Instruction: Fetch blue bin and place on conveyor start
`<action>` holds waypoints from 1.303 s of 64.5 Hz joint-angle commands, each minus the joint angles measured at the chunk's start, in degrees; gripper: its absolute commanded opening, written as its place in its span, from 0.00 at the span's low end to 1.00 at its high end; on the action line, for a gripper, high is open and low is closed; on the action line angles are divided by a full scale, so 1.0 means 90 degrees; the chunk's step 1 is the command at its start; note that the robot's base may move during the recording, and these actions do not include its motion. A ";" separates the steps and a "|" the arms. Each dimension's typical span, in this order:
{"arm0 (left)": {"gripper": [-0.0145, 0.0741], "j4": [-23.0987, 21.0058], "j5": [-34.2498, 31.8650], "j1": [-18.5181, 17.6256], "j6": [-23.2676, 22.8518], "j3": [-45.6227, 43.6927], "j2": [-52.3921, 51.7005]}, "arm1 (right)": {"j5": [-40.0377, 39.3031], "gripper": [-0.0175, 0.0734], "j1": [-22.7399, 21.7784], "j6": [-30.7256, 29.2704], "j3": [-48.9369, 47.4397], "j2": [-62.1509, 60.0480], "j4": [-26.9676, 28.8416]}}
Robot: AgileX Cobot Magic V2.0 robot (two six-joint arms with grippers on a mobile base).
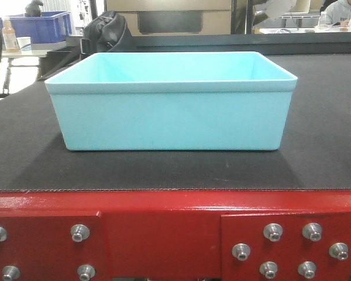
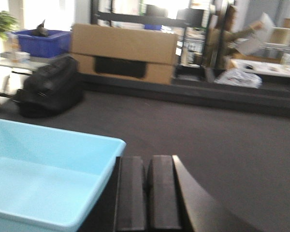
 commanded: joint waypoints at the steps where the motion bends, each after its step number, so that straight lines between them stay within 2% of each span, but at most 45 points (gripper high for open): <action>1: 0.04 0.0048 -0.0129 -0.0025 0.0027 0.0006 -0.0040 | -0.0378 0.01 -0.0450 -0.0147 0.0539 -0.0478 0.0107; 8: 0.04 0.0048 -0.0129 -0.0025 0.0027 0.0006 -0.0040 | -0.0405 0.01 -0.0708 -0.0147 0.1251 -0.1127 0.0119; 21: 0.04 0.0048 -0.0129 -0.0025 0.0027 0.0006 -0.0040 | -0.0405 0.01 -0.0710 -0.0147 0.2331 -0.2124 0.0119; 34: 0.04 0.0048 -0.0129 -0.0025 0.0027 0.0006 -0.0040 | -0.0405 0.01 -0.0710 -0.0147 0.2916 -0.2861 0.0119; 44: 0.04 0.0048 -0.0135 -0.0025 0.0027 0.0006 -0.0027 | -0.0568 0.01 -0.0710 -0.0121 0.3000 -0.2861 0.0119; 52: 0.04 0.0048 -0.0135 -0.0025 0.0027 0.0006 -0.0027 | -0.0639 0.01 -0.0710 0.0220 0.3000 -0.2861 0.0119; 84: 0.04 0.0048 -0.0135 -0.0025 0.0027 0.0006 -0.0027 | -0.0639 0.01 -0.0710 0.0220 0.3000 -0.2861 0.0119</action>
